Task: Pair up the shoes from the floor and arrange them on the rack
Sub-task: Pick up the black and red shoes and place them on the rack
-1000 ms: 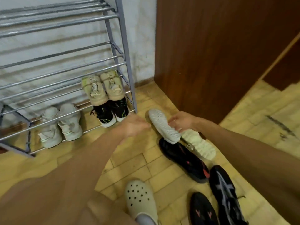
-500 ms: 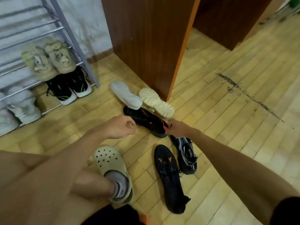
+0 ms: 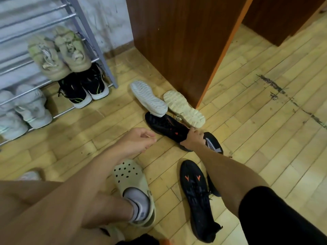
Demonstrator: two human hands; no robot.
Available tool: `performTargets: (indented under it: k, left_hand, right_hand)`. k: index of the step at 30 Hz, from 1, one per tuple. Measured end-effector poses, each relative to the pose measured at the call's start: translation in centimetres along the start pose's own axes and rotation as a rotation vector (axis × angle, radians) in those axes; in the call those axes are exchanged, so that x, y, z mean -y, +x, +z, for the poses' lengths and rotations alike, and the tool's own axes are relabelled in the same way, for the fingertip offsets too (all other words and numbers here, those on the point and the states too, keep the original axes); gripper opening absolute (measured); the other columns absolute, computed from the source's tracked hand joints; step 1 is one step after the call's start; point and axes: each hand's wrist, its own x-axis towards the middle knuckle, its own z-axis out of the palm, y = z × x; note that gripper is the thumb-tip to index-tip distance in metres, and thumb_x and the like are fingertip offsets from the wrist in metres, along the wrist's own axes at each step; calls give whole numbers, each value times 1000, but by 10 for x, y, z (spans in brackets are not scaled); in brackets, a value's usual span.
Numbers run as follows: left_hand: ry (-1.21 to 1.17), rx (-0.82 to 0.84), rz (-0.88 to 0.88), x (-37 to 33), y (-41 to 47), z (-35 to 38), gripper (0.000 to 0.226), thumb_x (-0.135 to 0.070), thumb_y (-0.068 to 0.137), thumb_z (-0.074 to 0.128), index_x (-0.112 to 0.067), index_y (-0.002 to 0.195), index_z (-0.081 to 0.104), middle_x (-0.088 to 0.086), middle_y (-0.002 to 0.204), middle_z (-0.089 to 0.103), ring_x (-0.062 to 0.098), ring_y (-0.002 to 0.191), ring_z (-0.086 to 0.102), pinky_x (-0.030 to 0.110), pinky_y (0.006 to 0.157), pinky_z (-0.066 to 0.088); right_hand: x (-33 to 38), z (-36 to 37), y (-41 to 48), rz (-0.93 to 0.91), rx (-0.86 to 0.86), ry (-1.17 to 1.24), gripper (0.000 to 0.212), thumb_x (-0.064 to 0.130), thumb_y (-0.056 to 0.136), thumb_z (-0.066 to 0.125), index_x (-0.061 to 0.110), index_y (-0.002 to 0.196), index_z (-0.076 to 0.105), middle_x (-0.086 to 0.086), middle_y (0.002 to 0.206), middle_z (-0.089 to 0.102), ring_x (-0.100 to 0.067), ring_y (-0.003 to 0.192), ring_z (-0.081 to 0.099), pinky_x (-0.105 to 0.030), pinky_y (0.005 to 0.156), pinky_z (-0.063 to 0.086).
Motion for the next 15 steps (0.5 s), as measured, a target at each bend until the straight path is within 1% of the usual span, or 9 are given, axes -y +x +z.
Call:
performTargets:
  k: [2, 4, 6, 8, 9, 11, 13, 14, 15]
  left_hand:
    - [28, 1, -21, 3, 3, -5, 24, -34, 85, 61, -30, 109, 62, -5, 103, 64, 11, 96, 64, 34, 91, 53]
    - [58, 14, -53, 5, 6, -10, 23, -35, 85, 61, -29, 107, 62, -4, 109, 62, 13, 102, 62, 38, 96, 49]
    - [83, 20, -69, 5, 7, -12, 23, -34, 86, 61, -28, 108, 61, -2, 112, 62, 15, 104, 61, 37, 98, 47]
    - [93, 14, -71, 2, 7, -12, 27, -33, 86, 61, -24, 112, 61, -1, 112, 62, 15, 104, 61, 33, 97, 47]
    - [101, 10, -66, 1, 7, -11, 29, -32, 87, 61, -23, 114, 62, -1, 111, 62, 15, 103, 61, 30, 93, 47]
    - [102, 6, -48, -3, 4, -8, 30, -30, 87, 61, -21, 115, 62, -3, 105, 62, 13, 100, 60, 24, 83, 45]
    - [103, 10, -45, -6, -1, -5, 31, -28, 88, 60, -19, 118, 60, -5, 100, 61, 12, 100, 58, 20, 76, 43]
    - [111, 8, -45, -8, -4, -4, 32, -27, 88, 60, -19, 120, 59, -4, 103, 62, 12, 102, 58, 20, 77, 43]
    - [122, 9, -50, -8, -8, -3, 33, -26, 89, 59, -18, 121, 59, -1, 110, 63, 14, 106, 58, 23, 82, 44]
  right_hand:
    - [1, 1, 6, 23, -9, -41, 94, 43, 76, 74, 6, 147, 25, -19, 151, 27, -41, 141, 22, -55, 111, 31]
    - [-1, 1, 11, 3, 66, -67, 91, 46, 74, 75, 4, 143, 33, -20, 145, 35, -40, 135, 32, -50, 108, 37]
    - [-1, 8, 11, 21, 111, 35, 78, 36, 78, 76, 1, 136, 39, -20, 136, 46, -37, 125, 47, -43, 99, 46]
    - [0, 16, 6, 60, 119, 175, 68, 22, 79, 76, 0, 132, 39, -17, 123, 55, -32, 113, 58, -36, 85, 53]
    - [2, 16, 4, 70, 145, 227, 64, 17, 79, 76, -2, 129, 41, -17, 115, 59, -32, 106, 62, -36, 79, 55]
    - [4, 14, -1, 84, 208, 342, 54, 11, 78, 76, -5, 122, 48, -17, 99, 63, -32, 88, 68, -44, 73, 61]
    - [5, 9, -9, 94, 221, 423, 53, 10, 78, 77, -2, 120, 47, -13, 99, 59, -28, 84, 63, -47, 73, 61]
    - [6, 8, -13, 93, 224, 436, 53, 10, 78, 77, -1, 121, 47, -13, 102, 58, -28, 85, 62, -46, 75, 61]
    - [8, 6, -18, 92, 241, 458, 52, 11, 78, 77, -3, 120, 48, -14, 104, 59, -30, 86, 62, -46, 76, 60]
